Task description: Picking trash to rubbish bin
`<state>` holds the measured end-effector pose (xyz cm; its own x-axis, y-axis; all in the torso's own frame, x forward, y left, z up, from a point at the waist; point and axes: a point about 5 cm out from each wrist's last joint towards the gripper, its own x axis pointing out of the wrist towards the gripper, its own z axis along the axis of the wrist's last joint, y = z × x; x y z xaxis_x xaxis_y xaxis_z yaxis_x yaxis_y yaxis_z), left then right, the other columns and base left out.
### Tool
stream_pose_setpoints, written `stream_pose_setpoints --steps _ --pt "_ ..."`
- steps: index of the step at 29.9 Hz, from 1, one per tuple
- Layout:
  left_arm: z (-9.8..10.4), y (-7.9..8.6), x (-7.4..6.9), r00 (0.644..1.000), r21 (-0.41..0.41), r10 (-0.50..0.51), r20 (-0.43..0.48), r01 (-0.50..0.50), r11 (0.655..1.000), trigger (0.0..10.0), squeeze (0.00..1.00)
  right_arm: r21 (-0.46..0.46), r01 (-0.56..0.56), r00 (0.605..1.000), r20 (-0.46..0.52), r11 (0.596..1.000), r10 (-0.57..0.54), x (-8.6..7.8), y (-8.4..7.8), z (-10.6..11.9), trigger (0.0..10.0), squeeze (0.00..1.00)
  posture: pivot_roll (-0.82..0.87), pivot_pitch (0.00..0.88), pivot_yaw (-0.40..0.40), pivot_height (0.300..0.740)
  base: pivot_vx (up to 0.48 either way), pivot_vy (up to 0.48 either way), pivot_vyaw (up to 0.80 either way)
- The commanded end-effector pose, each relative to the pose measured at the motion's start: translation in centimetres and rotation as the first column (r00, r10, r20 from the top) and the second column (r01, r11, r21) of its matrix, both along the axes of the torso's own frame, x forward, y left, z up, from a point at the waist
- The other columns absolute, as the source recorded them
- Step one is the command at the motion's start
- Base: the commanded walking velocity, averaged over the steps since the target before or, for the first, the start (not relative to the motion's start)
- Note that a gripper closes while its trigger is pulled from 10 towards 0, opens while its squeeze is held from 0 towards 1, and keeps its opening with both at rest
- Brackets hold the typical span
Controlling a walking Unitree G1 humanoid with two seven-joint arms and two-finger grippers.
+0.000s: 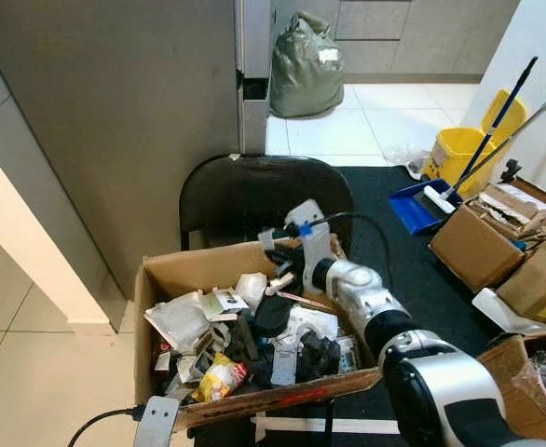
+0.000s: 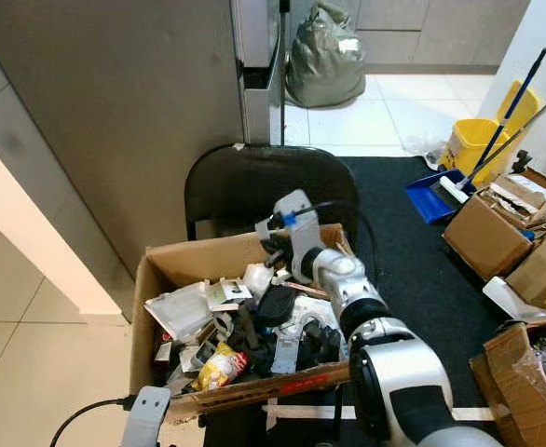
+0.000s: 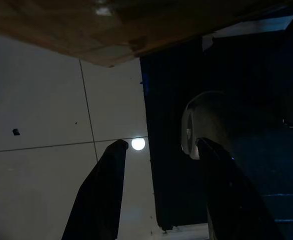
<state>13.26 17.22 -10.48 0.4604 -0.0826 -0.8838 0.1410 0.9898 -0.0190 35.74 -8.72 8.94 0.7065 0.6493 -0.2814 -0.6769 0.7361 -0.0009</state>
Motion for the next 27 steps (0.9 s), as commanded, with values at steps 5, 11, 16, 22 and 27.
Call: stream_pose_setpoints --steps 5,11,16,22,27 --pt "-0.5 -0.2 -1.6 0.998 -0.004 -0.011 -0.058 0.01 1.0 10.0 0.0 -0.08 0.002 1.0 -0.003 0.997 -0.003 -0.8 1.1 -1.3 10.0 1.0 0.07 0.048 0.0 0.74 0.0 0.0 0.0" --pt "-0.6 -0.3 -1.6 0.998 -0.009 -0.011 -0.061 0.01 1.0 10.0 0.0 -0.017 -0.18 0.983 -0.025 0.983 0.18 -1.9 2.3 -1.5 10.0 1.0 0.06 0.044 0.0 0.74 0.0 0.0 0.0" --pt "-0.5 -0.3 -1.5 0.998 -0.006 -0.015 -0.057 0.014 1.0 10.0 0.0 0.27 -0.355 0.92 -0.071 0.895 0.387 -2.9 2.9 -0.8 10.0 1.0 0.06 0.041 -0.004 0.74 0.0 0.0 0.0" --pt "-0.6 -0.5 -1.5 0.998 -0.023 0.015 -0.062 -0.017 1.0 10.0 0.0 0.315 -0.529 0.74 -0.284 0.788 0.61 -6.7 0.4 -4.7 10.0 0.0 0.05 0.036 -0.002 0.74 0.0 0.0 0.0" --pt "-0.6 -0.5 -1.6 0.997 -0.025 0.018 -0.078 -0.02 0.999 10.0 0.0 0.289 -0.495 0.739 -0.356 0.819 0.572 -7.7 -0.7 -6.3 10.0 0.0 0.05 0.039 0.003 0.74 -0.346 0.0 0.0"
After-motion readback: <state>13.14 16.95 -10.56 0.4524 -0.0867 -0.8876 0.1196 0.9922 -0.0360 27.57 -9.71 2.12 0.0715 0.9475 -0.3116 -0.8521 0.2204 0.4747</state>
